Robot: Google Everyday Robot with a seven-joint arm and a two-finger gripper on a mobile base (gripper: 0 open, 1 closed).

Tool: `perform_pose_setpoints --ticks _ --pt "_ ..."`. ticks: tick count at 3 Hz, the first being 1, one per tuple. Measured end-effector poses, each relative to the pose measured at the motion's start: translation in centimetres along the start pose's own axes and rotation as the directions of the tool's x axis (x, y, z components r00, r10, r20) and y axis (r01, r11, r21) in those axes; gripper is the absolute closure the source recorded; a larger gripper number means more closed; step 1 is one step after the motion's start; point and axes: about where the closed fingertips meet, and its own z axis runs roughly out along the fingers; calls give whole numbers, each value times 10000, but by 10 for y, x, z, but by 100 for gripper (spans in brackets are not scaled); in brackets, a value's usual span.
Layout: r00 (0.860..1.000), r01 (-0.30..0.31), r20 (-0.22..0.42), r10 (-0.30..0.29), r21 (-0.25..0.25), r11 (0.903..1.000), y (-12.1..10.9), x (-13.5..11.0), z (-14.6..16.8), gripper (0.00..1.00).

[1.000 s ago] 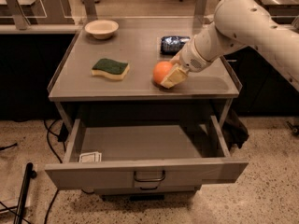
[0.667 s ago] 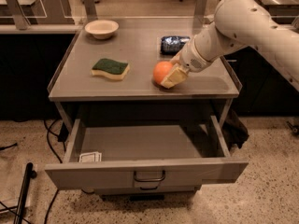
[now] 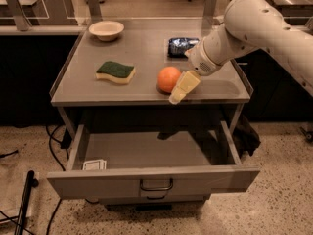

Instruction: Pick orange from top drawer and place on counter

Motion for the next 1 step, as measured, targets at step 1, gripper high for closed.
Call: perform_pose_setpoints --ticks 1 --pt "10000 0 0 0 0 10000 0 0 0 0"
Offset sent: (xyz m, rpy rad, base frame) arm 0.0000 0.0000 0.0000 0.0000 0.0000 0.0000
